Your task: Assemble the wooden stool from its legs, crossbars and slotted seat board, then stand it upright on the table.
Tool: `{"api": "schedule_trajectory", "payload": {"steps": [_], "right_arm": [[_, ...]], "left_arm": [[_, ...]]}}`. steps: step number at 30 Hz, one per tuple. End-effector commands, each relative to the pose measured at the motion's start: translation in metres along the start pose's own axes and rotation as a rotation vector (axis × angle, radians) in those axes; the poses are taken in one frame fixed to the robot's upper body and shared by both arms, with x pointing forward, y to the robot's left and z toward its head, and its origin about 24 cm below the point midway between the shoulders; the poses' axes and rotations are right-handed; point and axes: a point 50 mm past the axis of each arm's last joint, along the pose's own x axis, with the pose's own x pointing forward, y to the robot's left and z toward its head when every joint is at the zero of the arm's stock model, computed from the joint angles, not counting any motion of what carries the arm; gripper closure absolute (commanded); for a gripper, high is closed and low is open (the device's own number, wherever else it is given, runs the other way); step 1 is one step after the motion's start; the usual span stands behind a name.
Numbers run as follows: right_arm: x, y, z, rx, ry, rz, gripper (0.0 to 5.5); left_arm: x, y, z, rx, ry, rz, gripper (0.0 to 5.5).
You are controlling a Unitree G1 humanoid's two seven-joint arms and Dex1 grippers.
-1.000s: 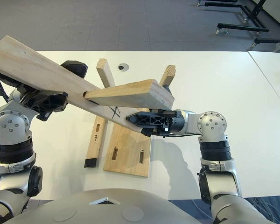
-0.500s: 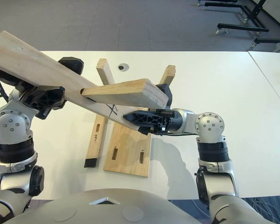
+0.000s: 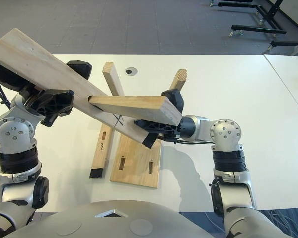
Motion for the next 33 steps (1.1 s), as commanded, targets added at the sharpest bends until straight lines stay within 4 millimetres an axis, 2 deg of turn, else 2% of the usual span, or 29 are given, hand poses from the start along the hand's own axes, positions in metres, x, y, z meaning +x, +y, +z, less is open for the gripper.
{"api": "schedule_trajectory", "payload": {"steps": [1,2,7,12,16,25,30,33], "right_arm": [[-0.003,0.002,0.010,-0.070,-0.035,-0.046,1.77],[-0.007,0.005,0.014,-0.101,-0.056,-0.057,1.53],[-0.020,0.026,0.035,-0.262,-0.145,-0.093,1.51],[-0.030,0.053,0.046,-0.399,-0.202,-0.117,1.51],[-0.036,0.080,0.051,-0.536,-0.252,-0.151,1.51],[-0.036,0.091,0.048,-0.603,-0.341,-0.189,1.51],[-0.040,0.095,0.036,-0.582,-0.396,-0.237,1.51],[-0.037,0.098,0.027,-0.580,-0.422,-0.253,1.51]], "left_arm": [[0.001,0.001,0.004,0.035,-0.001,0.005,3.34],[0.000,0.000,0.006,0.039,-0.003,0.008,3.34],[-0.006,0.000,0.007,0.059,0.034,0.054,3.34],[-0.017,-0.001,0.007,0.115,0.188,0.129,3.34],[-0.028,-0.014,0.005,0.082,0.306,0.158,3.34],[-0.047,-0.030,-0.004,0.043,0.354,0.258,3.34],[-0.045,-0.042,-0.002,0.060,0.312,0.261,3.34],[-0.044,-0.042,0.004,0.066,0.312,0.271,3.34]]}}
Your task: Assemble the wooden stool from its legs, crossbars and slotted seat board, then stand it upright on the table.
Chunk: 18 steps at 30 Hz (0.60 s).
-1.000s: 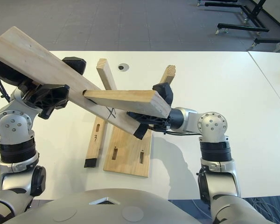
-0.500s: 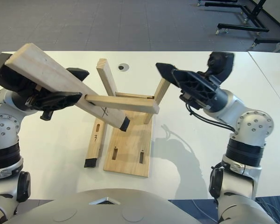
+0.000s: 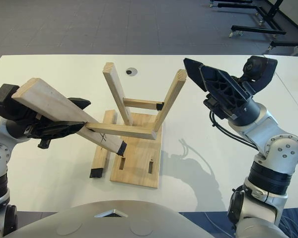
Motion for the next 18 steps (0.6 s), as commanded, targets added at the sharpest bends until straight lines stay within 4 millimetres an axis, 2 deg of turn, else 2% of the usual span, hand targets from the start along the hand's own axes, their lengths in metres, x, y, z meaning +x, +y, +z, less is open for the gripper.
{"api": "schedule_trajectory", "payload": {"steps": [1,8,14,18], "right_arm": [[-0.001,0.013,-0.007,-0.012,-0.022,-0.022,1.51],[-0.008,0.027,-0.032,0.029,-0.077,-0.106,1.51],[-0.008,0.033,-0.033,0.044,-0.078,-0.129,1.51],[-0.011,0.036,-0.026,0.042,-0.063,-0.137,1.51]], "left_arm": [[0.001,-0.001,0.010,0.016,0.002,0.001,3.34],[0.002,0.001,0.015,-0.002,0.059,0.010,3.34],[0.004,-0.007,0.006,-0.037,0.073,0.040,3.34],[0.004,-0.012,0.001,-0.049,0.093,0.069,3.34]]}}
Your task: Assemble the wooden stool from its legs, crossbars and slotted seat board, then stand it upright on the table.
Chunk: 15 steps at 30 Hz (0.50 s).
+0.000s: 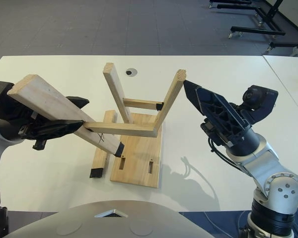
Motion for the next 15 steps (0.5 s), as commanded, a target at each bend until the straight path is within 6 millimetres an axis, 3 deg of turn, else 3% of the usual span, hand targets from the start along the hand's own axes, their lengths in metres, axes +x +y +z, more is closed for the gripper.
{"api": "schedule_trajectory", "payload": {"steps": [1,8,15], "right_arm": [[-0.001,0.005,0.009,-0.020,0.022,-0.012,1.51],[-0.004,0.007,0.012,-0.033,0.043,-0.039,1.51],[-0.002,0.003,0.013,-0.023,0.060,-0.046,1.51]], "left_arm": [[0.000,-0.005,-0.005,-0.003,0.047,0.031,3.34],[-0.003,-0.009,-0.025,-0.002,0.140,0.132,3.34],[0.007,-0.015,-0.043,-0.040,0.108,0.138,3.34]]}}
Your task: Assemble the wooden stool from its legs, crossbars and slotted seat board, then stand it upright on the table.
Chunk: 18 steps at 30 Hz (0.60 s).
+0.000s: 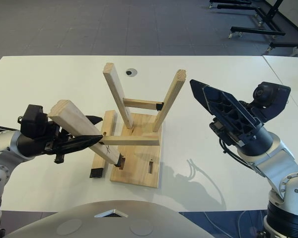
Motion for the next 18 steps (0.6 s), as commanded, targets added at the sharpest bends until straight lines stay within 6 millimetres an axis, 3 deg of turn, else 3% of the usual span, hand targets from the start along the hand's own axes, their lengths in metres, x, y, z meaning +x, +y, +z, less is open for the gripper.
{"api": "schedule_trajectory", "payload": {"steps": [1,18], "right_arm": [[0.003,-0.002,0.003,0.000,0.013,-0.002,1.51],[0.006,-0.006,0.001,0.022,0.024,0.010,1.51]], "left_arm": [[0.004,-0.002,-0.003,0.013,-0.001,-0.004,3.34],[-0.002,0.005,-0.014,0.026,0.136,0.017,3.34]]}}
